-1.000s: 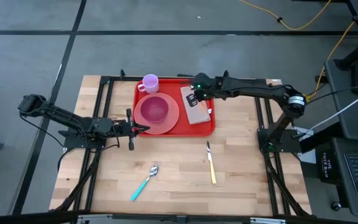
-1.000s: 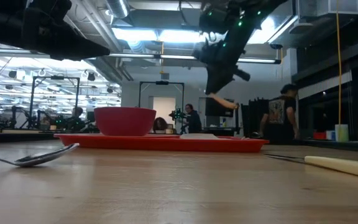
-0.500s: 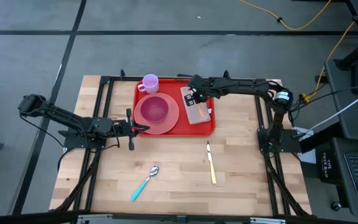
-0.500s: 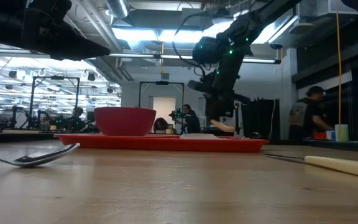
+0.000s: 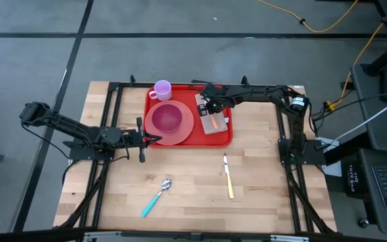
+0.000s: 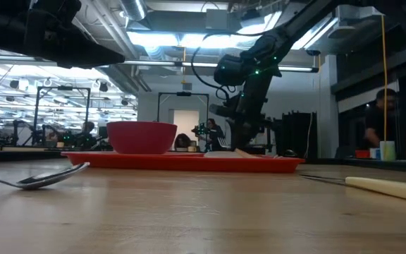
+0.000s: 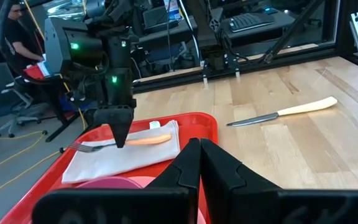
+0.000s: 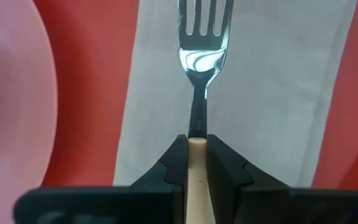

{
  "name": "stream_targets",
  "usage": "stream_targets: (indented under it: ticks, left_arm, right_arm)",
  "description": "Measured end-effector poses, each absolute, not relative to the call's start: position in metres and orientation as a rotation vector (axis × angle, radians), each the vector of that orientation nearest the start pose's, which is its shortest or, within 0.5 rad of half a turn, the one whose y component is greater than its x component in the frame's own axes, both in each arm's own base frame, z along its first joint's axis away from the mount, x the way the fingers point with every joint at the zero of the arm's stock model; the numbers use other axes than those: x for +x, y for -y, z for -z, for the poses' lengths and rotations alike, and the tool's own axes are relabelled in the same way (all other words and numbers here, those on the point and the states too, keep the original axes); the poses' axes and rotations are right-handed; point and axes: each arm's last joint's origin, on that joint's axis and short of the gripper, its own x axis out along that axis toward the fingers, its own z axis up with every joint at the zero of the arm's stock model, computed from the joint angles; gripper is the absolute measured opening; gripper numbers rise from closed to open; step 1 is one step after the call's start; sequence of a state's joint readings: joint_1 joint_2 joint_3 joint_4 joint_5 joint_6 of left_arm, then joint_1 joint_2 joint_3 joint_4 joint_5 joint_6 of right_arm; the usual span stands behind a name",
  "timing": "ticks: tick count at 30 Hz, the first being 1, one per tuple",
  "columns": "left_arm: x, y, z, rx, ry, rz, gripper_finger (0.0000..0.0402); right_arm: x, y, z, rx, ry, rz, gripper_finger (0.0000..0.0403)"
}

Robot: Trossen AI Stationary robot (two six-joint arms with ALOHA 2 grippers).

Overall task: Set up tray
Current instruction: Put the orange fork on top of the white table napkin

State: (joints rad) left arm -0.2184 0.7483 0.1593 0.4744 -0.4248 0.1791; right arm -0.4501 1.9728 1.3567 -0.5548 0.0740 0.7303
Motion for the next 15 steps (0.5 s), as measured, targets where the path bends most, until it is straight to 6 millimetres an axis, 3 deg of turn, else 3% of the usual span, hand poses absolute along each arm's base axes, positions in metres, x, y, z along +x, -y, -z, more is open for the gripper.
stream_targets:
  ticks: [15]
  left_arm:
    - [0.1559,0.0224,-0.1861,0.215,-0.128,-0.196,0.0005]
  right_arm:
    - [0.3538,0.1806,-0.1601,0.871,-0.956,0.868,0.0038]
